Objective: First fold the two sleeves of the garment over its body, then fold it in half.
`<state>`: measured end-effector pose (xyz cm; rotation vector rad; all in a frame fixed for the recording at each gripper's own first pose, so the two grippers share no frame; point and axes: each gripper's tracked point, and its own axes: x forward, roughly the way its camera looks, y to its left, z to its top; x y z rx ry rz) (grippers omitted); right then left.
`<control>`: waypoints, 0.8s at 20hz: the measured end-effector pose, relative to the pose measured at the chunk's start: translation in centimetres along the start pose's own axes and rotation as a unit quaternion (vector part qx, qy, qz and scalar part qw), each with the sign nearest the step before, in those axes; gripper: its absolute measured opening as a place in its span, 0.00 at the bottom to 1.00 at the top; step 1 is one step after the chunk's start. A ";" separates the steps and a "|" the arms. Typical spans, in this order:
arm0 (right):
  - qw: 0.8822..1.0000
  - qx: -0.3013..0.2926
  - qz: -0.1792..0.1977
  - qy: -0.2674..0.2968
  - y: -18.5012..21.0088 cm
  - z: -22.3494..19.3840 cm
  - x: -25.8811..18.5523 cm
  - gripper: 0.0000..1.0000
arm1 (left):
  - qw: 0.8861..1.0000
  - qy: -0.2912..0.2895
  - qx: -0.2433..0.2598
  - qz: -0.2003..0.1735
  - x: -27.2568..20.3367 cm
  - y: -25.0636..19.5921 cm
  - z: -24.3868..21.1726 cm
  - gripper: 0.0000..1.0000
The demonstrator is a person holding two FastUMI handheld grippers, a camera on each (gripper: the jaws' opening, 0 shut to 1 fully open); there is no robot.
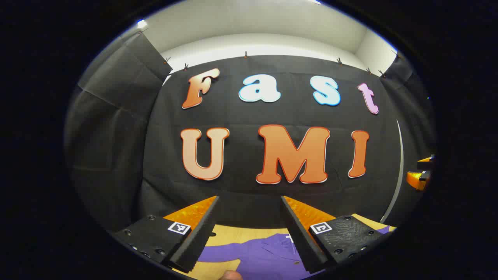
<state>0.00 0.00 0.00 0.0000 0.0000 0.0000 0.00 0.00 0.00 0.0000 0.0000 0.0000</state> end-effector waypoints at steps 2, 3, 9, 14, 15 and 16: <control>1.000 0.009 0.015 0.008 0.4 -0.7 0.8 0.95 | 1.000 -0.004 0.005 0.016 0.2 -0.9 0.2 0.95; 1.000 0.016 0.023 0.012 0.7 -1.0 1.0 0.95 | 1.000 -0.004 0.007 0.019 0.1 -1.5 0.1 0.97; 0.997 0.047 0.064 0.013 2.8 -1.8 1.6 0.95 | 1.000 0.005 0.020 0.022 -1.0 -5.6 -1.6 0.98; 0.993 0.075 0.085 0.012 4.2 -2.3 1.6 0.95 | 0.999 0.017 0.024 0.029 -1.9 -7.1 -3.5 0.98; 0.993 0.071 0.088 0.013 4.4 -2.4 1.6 0.95 | 0.999 0.020 0.027 0.030 -1.9 -7.2 -3.7 0.98; 0.994 0.069 0.085 0.017 4.5 -2.6 1.7 0.95 | 0.999 0.021 0.032 0.030 -1.8 -7.0 -3.9 0.98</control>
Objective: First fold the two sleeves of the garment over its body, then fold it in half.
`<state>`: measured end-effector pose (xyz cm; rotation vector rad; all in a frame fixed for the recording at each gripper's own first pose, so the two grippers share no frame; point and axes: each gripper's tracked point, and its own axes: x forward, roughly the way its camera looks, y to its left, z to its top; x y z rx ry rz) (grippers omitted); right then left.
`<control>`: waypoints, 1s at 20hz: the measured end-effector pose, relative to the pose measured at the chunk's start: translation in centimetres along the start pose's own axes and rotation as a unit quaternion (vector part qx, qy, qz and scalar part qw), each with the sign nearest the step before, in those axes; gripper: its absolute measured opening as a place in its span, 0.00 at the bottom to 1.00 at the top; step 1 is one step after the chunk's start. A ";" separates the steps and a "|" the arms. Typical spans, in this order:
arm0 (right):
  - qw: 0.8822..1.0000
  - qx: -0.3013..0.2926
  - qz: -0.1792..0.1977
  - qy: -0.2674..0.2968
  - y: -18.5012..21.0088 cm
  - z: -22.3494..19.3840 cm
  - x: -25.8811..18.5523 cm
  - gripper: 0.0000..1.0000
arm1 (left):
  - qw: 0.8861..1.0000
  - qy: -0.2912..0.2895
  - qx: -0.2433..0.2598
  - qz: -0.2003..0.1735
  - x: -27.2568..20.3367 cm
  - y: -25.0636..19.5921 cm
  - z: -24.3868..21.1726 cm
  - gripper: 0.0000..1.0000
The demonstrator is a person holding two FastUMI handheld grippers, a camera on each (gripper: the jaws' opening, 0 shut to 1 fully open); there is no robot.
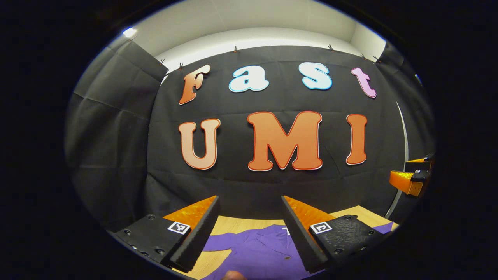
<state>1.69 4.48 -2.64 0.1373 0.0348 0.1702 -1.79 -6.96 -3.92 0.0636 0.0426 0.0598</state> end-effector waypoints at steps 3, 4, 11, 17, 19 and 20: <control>1.000 0.008 -0.015 0.013 -0.7 -0.8 0.1 0.95 | 1.000 -0.005 0.020 -0.003 1.1 0.4 0.4 0.95; 1.000 0.014 -0.022 0.014 -0.8 -1.1 0.0 0.95 | 1.000 -0.010 0.025 -0.001 1.2 0.7 0.5 0.96; 0.995 0.013 -0.079 0.058 -5.0 -6.0 0.7 0.95 | 0.999 -0.006 0.033 -0.015 1.8 0.5 -0.4 0.97; 0.983 -0.003 -0.144 0.115 -12.0 -11.8 1.0 0.95 | 0.999 -0.012 0.039 -0.016 1.9 0.0 0.3 0.98; 0.977 -0.003 -0.162 0.139 -14.1 -13.8 1.0 0.95 | 0.999 -0.012 0.042 -0.015 1.9 -0.4 0.4 0.95; 0.973 -0.002 -0.170 0.153 -15.0 -14.9 1.0 0.95 | 0.999 -0.011 0.044 -0.015 1.9 -0.4 0.4 0.98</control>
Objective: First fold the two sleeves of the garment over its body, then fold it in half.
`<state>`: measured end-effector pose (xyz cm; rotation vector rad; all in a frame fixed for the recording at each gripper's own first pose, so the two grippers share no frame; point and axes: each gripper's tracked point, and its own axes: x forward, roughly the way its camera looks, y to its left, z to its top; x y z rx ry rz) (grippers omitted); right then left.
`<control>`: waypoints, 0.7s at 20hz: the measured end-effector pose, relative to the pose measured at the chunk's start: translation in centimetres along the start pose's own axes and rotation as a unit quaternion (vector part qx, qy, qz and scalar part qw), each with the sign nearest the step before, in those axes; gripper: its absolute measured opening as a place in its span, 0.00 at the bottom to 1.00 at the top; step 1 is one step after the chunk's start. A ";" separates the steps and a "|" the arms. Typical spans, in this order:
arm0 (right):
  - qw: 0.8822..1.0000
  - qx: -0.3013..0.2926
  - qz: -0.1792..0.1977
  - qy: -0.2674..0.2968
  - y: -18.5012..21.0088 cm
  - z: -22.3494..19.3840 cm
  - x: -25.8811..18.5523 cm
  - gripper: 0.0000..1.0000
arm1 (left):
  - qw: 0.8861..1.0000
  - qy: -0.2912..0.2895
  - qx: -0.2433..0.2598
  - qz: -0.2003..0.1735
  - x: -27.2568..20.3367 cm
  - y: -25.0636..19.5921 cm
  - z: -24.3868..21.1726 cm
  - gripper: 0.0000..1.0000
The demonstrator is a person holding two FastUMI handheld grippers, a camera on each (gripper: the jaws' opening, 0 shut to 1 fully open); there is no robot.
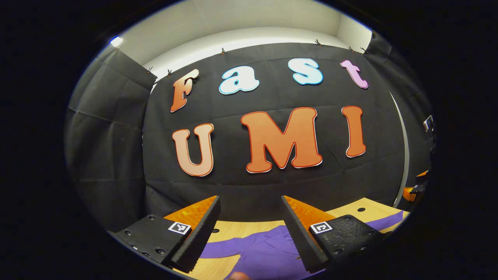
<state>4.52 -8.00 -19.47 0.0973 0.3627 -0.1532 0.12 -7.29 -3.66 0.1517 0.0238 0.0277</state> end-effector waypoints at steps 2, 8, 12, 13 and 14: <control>0.999 -0.014 -0.028 0.039 -2.3 -2.4 1.2 0.95 | 1.000 0.003 0.004 0.003 -0.1 -0.1 -0.1 0.95; 0.988 0.009 -0.024 0.155 -5.0 -8.5 4.4 0.96 | 1.000 0.016 0.015 0.011 -0.2 -0.9 -0.3 0.95; 0.971 0.048 -0.024 0.233 -6.7 -12.5 5.8 0.96 | 0.999 0.019 0.022 0.011 -0.7 -1.7 -0.3 0.98; 0.966 0.056 -0.027 0.250 -7.4 -13.3 5.9 0.96 | 0.999 0.020 0.023 0.012 -0.8 -1.9 -0.2 0.98; 0.962 0.062 -0.028 0.263 -8.0 -14.1 6.1 0.96 | 0.999 0.022 0.025 0.013 -0.9 -2.0 -0.4 0.95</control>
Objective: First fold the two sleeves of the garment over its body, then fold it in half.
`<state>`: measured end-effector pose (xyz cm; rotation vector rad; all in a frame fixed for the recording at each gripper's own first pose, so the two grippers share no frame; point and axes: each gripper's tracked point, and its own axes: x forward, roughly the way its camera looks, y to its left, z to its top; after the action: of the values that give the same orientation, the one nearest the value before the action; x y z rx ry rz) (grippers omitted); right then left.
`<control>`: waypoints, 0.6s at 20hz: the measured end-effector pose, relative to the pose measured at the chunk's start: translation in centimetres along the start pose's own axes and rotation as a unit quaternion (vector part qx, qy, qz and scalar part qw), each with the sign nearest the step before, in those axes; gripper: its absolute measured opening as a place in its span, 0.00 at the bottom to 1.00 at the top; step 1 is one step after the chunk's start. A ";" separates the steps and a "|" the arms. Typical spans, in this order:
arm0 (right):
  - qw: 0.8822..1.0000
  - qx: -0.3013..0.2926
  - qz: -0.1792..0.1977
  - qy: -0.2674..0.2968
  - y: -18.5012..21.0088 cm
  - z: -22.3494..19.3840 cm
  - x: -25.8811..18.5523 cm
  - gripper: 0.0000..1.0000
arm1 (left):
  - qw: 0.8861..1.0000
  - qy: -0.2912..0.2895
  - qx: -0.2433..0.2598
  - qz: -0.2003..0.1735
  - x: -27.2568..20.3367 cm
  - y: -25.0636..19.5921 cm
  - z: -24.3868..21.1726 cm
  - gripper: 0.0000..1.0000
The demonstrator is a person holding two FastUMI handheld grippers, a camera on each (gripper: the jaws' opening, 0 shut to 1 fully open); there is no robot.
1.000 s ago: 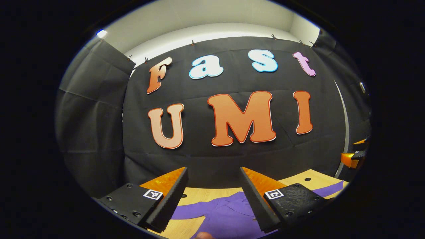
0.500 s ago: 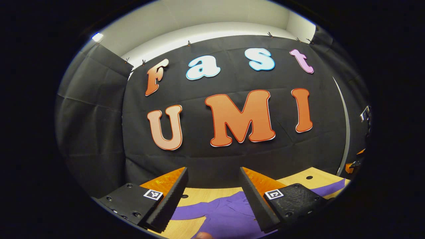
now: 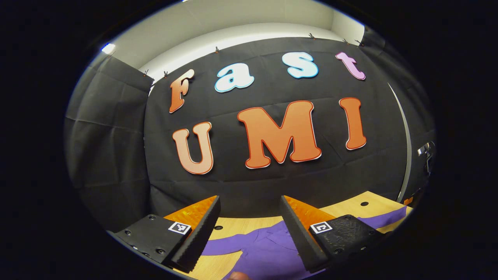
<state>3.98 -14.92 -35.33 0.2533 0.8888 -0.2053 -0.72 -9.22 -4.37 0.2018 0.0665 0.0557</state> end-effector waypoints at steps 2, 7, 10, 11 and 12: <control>1.000 0.004 -0.007 0.027 -1.0 -0.9 1.3 0.96 | 1.000 0.006 0.006 0.002 -0.5 -0.3 -0.3 0.95; 0.994 0.022 -0.004 0.106 -2.1 -3.0 4.0 0.96 | 1.000 0.023 0.015 0.004 -1.2 -1.0 -1.2 0.95; 0.987 0.034 -0.004 0.155 -2.9 -4.0 5.0 0.96 | 0.999 0.028 0.020 0.003 -1.2 -1.4 -1.5 0.95; 0.984 0.037 -0.004 0.173 -3.1 -4.3 5.4 0.96 | 0.999 0.029 0.022 0.003 -1.2 -1.7 -1.5 0.95; 0.980 0.041 0.001 0.194 -3.1 -4.7 5.6 0.96 | 0.999 0.032 0.024 0.002 -1.4 -1.9 -1.7 0.96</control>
<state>3.12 -16.82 -42.97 0.3788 1.2680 -0.1942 -2.13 -10.80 -6.28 0.2473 0.1310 0.0652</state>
